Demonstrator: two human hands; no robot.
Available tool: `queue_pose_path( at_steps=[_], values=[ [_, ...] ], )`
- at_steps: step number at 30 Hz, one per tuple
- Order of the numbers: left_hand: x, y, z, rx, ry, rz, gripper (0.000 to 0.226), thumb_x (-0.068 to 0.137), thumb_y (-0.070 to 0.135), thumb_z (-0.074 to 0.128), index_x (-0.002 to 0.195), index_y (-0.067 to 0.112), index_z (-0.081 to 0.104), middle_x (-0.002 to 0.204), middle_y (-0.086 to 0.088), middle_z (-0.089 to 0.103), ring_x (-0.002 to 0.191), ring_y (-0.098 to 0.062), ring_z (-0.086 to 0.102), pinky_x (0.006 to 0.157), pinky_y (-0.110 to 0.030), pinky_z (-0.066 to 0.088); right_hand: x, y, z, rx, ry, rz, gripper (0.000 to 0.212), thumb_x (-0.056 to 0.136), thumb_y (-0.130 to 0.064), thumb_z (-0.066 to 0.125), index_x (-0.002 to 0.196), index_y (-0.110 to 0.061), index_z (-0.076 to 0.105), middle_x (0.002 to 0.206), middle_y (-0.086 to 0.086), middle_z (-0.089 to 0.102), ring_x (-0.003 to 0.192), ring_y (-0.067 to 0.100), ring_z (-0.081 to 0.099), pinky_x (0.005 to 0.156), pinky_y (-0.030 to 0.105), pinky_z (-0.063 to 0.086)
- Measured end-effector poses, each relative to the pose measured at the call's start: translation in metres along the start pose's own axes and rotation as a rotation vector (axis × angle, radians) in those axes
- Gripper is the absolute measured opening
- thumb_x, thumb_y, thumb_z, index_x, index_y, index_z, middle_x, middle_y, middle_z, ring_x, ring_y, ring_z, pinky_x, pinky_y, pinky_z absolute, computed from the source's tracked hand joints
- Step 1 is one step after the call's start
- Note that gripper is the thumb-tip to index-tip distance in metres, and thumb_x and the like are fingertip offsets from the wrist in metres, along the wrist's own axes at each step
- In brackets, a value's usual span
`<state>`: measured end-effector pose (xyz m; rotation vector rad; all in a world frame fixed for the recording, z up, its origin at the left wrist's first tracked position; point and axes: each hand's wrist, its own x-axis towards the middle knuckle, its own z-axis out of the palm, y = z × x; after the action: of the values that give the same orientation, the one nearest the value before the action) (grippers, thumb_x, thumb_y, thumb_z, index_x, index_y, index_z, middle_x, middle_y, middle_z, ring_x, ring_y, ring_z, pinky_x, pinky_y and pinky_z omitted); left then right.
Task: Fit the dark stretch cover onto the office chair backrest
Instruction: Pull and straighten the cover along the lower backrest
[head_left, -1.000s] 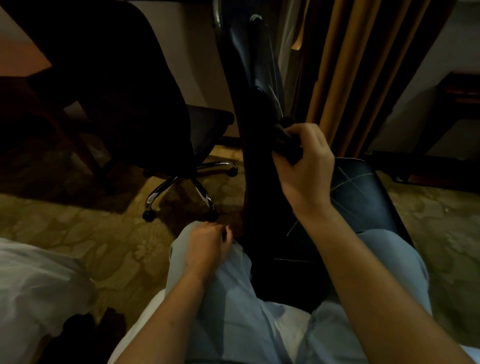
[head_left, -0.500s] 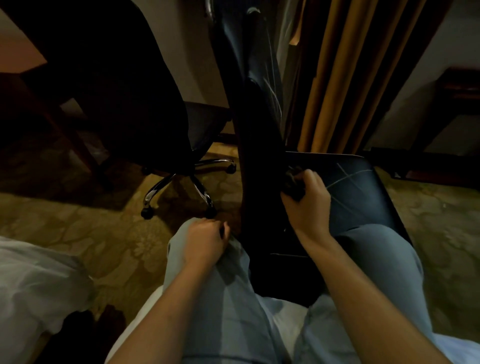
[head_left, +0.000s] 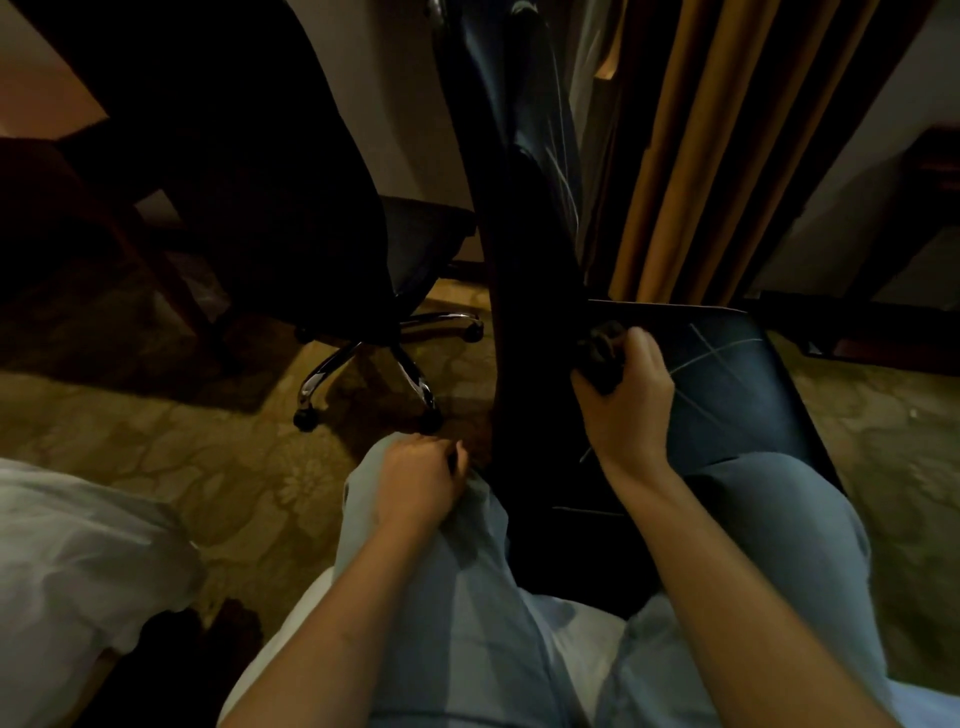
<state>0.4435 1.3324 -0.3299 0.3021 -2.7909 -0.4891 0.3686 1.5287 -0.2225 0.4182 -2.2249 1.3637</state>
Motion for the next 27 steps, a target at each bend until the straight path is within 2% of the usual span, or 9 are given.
queue_pose_path(
  at_steps=[3, 8, 12, 14, 18, 24, 27],
  values=[
    [-0.001, 0.000, 0.001, 0.003, 0.002, 0.019, 0.033, 0.093, 0.029, 0.051, 0.063, 0.023, 0.062, 0.067, 0.003, 0.064, 0.065, -0.014, 0.052, 0.070, -0.034, 0.046, -0.005, 0.007, -0.003, -0.042, -0.034, 0.034, 0.037, 0.073, -0.004, 0.073, 0.076, -0.019, 0.040, 0.083, -0.004, 0.047, 0.064, 0.002, 0.039, 0.062, 0.004, 0.034],
    [-0.002, 0.001, 0.000, -0.020, 0.003, 0.016, 0.030, 0.095, 0.028, 0.051, 0.070, 0.023, 0.067, 0.074, 0.006, 0.066, 0.070, -0.012, 0.055, 0.075, -0.031, 0.043, 0.012, -0.020, -0.008, -0.023, 0.068, -0.137, 0.022, 0.074, 0.000, 0.070, 0.080, -0.013, 0.054, 0.084, -0.004, 0.052, 0.074, 0.001, 0.045, 0.067, 0.006, 0.038],
    [-0.002, 0.002, -0.001, -0.045, 0.027, 0.031, 0.034, 0.093, 0.026, 0.053, 0.059, 0.028, 0.056, 0.064, 0.009, 0.060, 0.061, -0.008, 0.048, 0.072, -0.031, 0.045, 0.023, -0.032, -0.005, -0.072, 0.085, -0.239, 0.018, 0.073, 0.009, 0.062, 0.085, -0.004, 0.063, 0.087, 0.006, 0.059, 0.081, 0.019, 0.059, 0.068, 0.024, 0.050],
    [0.000, 0.001, -0.001, -0.044, 0.011, 0.025, 0.034, 0.094, 0.027, 0.052, 0.060, 0.029, 0.056, 0.066, 0.008, 0.062, 0.063, -0.008, 0.049, 0.074, -0.030, 0.043, 0.021, -0.028, -0.003, -0.044, 0.097, -0.228, 0.018, 0.074, 0.008, 0.064, 0.088, -0.004, 0.064, 0.090, 0.004, 0.060, 0.083, 0.015, 0.058, 0.072, 0.021, 0.050],
    [0.002, -0.003, 0.002, -0.043, -0.009, 0.000, 0.031, 0.094, 0.029, 0.050, 0.067, 0.026, 0.065, 0.074, 0.007, 0.066, 0.072, -0.013, 0.056, 0.076, -0.032, 0.045, 0.008, -0.010, -0.001, -0.009, 0.072, -0.174, 0.019, 0.074, 0.006, 0.071, 0.090, -0.003, 0.063, 0.093, -0.004, 0.053, 0.084, 0.003, 0.051, 0.076, 0.005, 0.042],
    [-0.001, 0.001, -0.001, -0.026, -0.029, 0.008, 0.030, 0.095, 0.030, 0.048, 0.071, 0.026, 0.065, 0.075, 0.007, 0.064, 0.071, -0.009, 0.051, 0.079, -0.034, 0.045, -0.010, 0.010, -0.006, -0.074, -0.049, -0.059, 0.020, 0.073, 0.006, 0.071, 0.089, -0.004, 0.064, 0.090, -0.005, 0.053, 0.079, 0.011, 0.054, 0.072, 0.003, 0.039],
    [-0.003, 0.003, -0.003, -0.049, 0.010, 0.018, 0.028, 0.094, 0.025, 0.054, 0.069, 0.023, 0.067, 0.073, 0.006, 0.065, 0.070, -0.012, 0.055, 0.077, -0.034, 0.046, -0.005, -0.002, -0.013, -0.058, 0.006, -0.109, 0.017, 0.074, 0.005, 0.072, 0.088, -0.003, 0.065, 0.089, -0.002, 0.057, 0.080, 0.005, 0.054, 0.073, 0.002, 0.039]
  ],
)
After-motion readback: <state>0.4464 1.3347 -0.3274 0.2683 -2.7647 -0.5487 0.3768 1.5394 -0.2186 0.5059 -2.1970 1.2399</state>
